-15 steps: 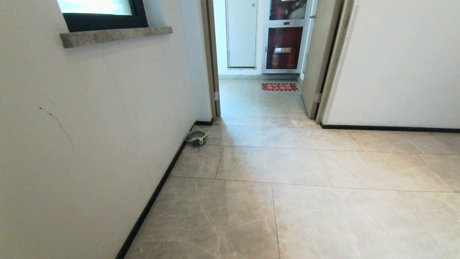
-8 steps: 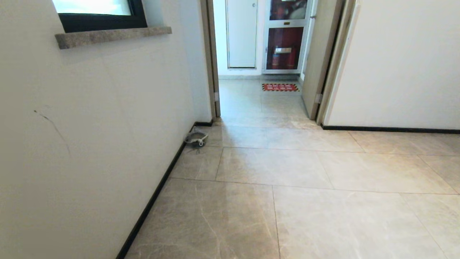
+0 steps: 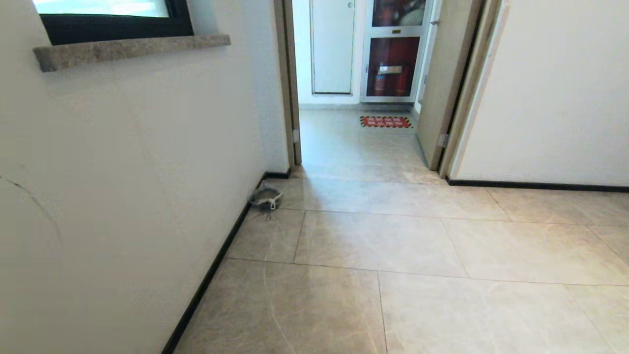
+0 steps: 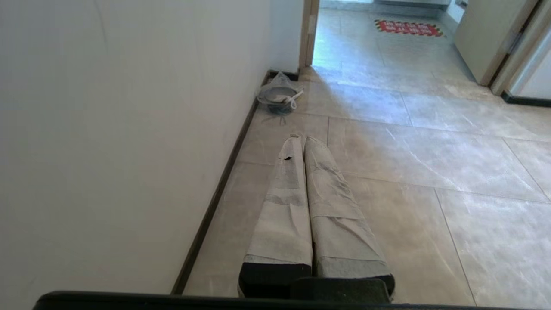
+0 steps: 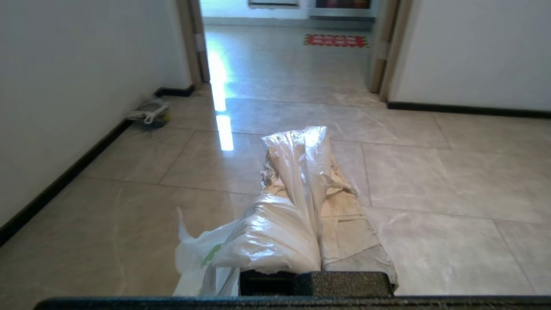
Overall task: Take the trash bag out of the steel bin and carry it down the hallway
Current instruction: Put the trash bag at the door
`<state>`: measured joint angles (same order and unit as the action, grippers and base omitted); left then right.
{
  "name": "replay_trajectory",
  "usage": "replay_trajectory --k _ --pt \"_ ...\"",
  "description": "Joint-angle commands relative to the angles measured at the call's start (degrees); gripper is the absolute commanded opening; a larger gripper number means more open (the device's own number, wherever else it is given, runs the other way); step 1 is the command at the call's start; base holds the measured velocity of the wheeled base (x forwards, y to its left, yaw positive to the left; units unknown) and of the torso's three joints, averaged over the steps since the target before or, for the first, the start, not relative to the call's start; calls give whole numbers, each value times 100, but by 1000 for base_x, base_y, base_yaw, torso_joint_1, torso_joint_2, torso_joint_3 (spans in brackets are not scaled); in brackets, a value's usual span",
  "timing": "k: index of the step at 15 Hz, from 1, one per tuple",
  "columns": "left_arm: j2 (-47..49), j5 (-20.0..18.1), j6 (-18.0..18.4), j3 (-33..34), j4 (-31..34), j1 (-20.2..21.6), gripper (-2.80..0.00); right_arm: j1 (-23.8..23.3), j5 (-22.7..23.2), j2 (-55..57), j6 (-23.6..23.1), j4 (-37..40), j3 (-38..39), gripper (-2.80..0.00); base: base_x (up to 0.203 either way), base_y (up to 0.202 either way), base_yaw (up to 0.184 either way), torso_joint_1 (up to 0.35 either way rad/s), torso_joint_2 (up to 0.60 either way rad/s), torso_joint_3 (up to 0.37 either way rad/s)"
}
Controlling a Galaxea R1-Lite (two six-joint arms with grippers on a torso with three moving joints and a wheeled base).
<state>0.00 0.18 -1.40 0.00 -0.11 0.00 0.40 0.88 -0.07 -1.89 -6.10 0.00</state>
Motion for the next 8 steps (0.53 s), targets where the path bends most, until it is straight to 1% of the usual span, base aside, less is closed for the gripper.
replay_trajectory --k 1,2,3,8 --pt "-9 -1 0 0 -7 0 -280 1 0 -1 -4 -5 229 -280 192 0 3 2 -2 3" --pt "-9 -1 0 0 -7 0 -280 4 0 -1 -4 -5 229 -280 173 0 1 2 2 -2" --pt "-9 -1 0 6 -7 0 -280 -5 0 -1 -2 -5 229 -280 106 0 5 5 2 1" --pt "-1 -1 0 0 -7 0 -280 3 0 -1 4 -5 229 -280 0 0 0 0 0 0"
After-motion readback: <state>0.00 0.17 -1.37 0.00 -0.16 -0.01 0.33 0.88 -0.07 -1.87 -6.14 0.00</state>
